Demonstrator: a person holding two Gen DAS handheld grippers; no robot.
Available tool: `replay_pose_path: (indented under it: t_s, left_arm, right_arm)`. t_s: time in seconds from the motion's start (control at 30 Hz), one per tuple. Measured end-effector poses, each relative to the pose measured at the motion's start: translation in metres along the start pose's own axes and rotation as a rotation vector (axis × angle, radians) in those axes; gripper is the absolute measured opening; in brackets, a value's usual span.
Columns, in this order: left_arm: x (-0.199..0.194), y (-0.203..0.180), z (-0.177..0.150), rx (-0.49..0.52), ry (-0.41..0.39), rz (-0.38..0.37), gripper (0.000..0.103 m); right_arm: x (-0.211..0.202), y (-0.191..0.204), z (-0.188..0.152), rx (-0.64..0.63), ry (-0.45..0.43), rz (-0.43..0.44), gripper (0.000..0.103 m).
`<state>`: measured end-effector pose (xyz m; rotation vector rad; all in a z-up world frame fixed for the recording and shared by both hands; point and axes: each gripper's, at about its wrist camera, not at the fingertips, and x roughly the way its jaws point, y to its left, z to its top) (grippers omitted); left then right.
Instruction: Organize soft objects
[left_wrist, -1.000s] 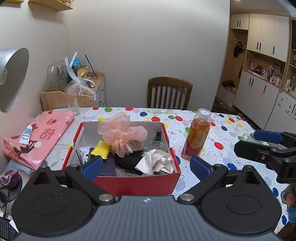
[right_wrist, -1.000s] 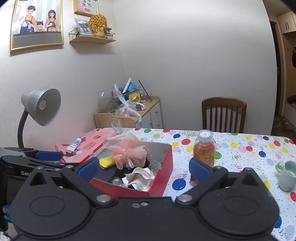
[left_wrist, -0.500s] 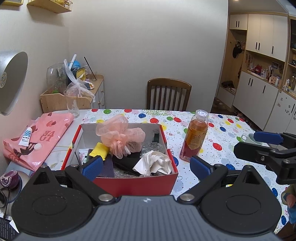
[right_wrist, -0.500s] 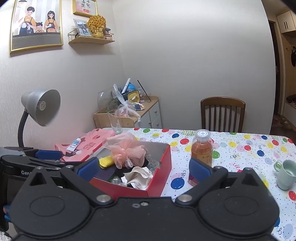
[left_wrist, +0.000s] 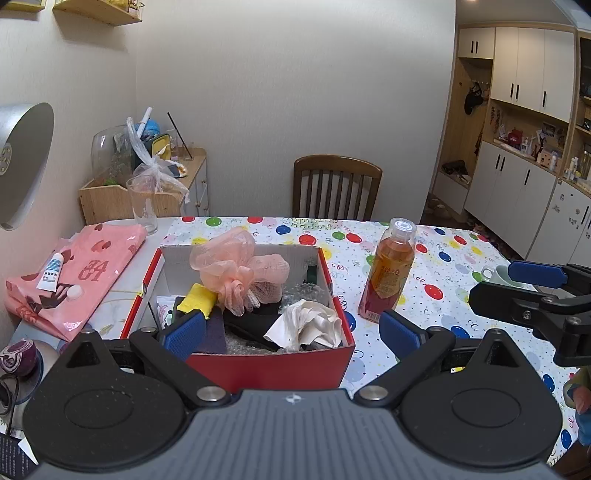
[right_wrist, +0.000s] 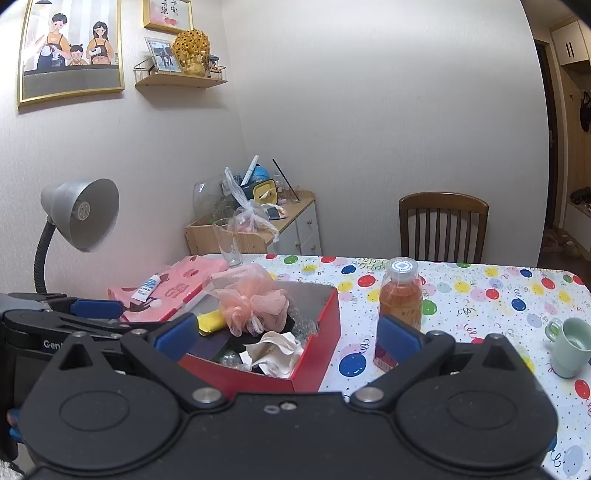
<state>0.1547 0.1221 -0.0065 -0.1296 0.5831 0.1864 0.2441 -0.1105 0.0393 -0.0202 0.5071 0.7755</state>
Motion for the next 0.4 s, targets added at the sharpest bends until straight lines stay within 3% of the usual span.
replay_pose_path:
  t_s: [0.4]
  left_arm:
    - [0.0050, 0.0051, 0.0006, -0.013, 0.011, 0.015, 0.101]
  right_arm:
    - [0.0035, -0.0019, 0.0000, 0.004, 0.010, 0.002, 0.103]
